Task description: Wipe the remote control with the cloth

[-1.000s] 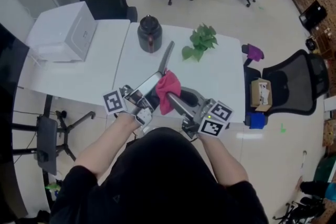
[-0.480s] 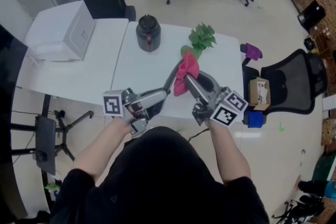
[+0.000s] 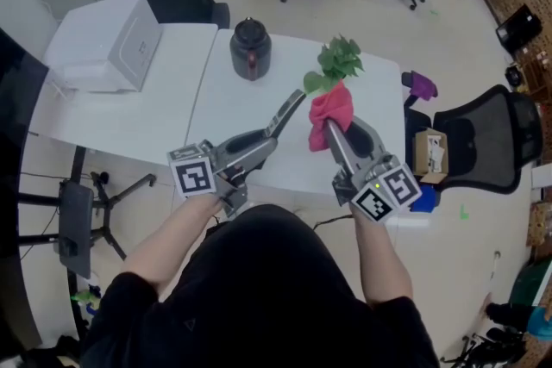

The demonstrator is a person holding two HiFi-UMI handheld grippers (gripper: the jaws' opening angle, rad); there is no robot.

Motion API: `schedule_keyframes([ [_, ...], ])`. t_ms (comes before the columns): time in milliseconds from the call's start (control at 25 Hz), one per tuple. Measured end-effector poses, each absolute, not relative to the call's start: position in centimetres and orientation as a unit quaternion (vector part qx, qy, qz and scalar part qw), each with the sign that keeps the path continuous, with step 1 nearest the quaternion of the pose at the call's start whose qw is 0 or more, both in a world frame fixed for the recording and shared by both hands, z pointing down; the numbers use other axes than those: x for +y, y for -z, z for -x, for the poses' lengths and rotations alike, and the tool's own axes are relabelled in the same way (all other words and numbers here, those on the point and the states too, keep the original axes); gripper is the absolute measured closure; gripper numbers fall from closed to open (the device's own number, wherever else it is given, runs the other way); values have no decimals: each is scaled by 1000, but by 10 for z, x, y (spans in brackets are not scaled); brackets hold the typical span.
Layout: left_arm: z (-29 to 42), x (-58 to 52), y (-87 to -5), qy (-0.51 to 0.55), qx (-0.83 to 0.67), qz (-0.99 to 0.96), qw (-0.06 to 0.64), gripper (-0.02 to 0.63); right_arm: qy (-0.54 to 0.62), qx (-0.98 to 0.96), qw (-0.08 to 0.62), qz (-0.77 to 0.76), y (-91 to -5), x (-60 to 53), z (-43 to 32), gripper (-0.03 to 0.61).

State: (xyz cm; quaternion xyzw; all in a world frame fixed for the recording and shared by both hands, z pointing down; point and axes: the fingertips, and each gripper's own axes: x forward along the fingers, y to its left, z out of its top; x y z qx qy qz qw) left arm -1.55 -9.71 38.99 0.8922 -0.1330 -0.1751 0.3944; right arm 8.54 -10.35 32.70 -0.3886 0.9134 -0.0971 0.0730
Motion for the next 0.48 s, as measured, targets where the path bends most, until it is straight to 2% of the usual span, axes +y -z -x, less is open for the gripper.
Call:
schedule_keyframes([
  [160, 66, -141, -446, 18, -382, -895, 228, 403, 33, 903, -19, 428, -348, -89, -80, 489],
  [240, 95, -156, -476, -58, -469, -865, 172, 403, 25, 902, -46, 428, -360, -83, -75, 489],
  [320, 121, -166, -509, -110, -522, -832, 155, 403, 28, 903, -70, 423, -376, -78, -70, 489],
  [480, 167, -176, -574, -181, -576, -778, 173, 403, 71, 899, -109, 419, -417, -73, -72, 489],
])
